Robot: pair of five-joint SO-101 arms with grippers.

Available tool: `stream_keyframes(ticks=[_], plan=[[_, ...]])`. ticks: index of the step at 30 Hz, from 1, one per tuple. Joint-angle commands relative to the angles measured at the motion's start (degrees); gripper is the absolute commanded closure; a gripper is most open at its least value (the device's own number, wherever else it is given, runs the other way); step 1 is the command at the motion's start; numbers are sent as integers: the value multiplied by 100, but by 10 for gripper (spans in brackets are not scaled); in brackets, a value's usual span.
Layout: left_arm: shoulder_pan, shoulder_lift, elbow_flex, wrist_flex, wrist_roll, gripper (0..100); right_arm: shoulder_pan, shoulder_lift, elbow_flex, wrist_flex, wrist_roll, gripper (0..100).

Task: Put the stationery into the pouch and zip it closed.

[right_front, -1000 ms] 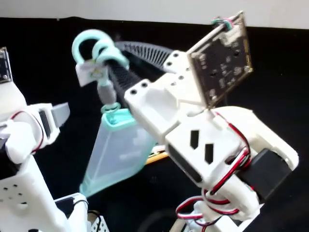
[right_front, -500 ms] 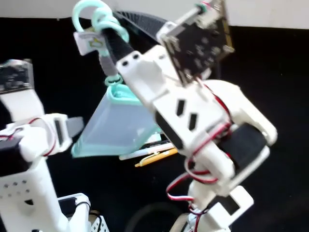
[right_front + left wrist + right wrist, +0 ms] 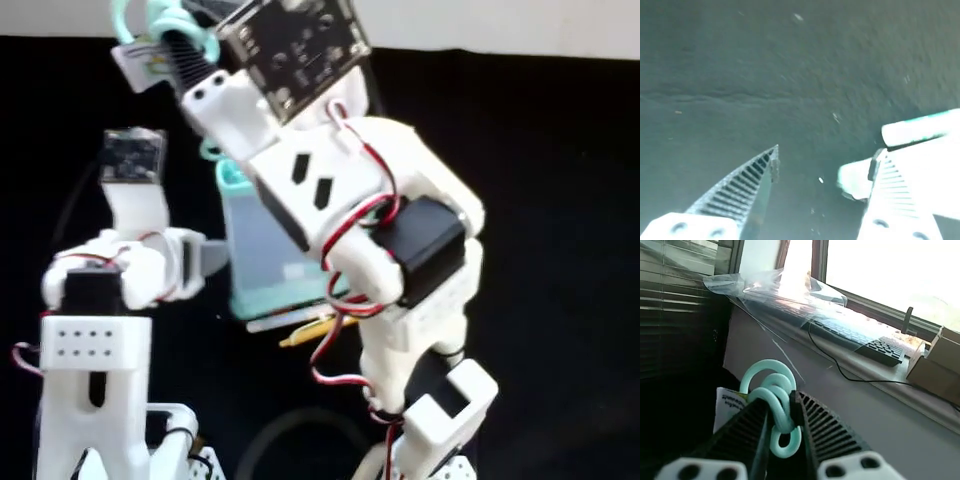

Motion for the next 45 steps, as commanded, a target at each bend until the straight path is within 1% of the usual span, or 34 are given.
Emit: stream_keyframes(ticks=[1, 7, 16, 20, 25, 27, 33, 39, 45], plan=[[110, -22, 145, -264, 0, 691, -233, 92, -110, -233, 132, 992], [92, -31, 637, -589, 0, 691, -224, 418, -110, -127, 105, 992], [92, -31, 690, -615, -9, 691, -215, 391, -215, 708, 105, 992], [75, -31, 673, -695, -9, 691, -207, 409, -945, 822, 105, 992], [-295, -31, 664, -826, -9, 691, 119, 409, -1833, 1007, 105, 992], [-409, -31, 664, -932, -9, 691, 242, 409, -1895, 1121, 105, 992], [-470, -31, 664, -1292, -9, 691, 277, 409, -1930, 1393, 97, 992], [-576, -22, 664, -1969, -9, 691, 374, 400, -1947, 1411, 97, 992], [-602, -22, 690, -2022, -9, 691, 391, 426, -1903, 1411, -431, 992]])
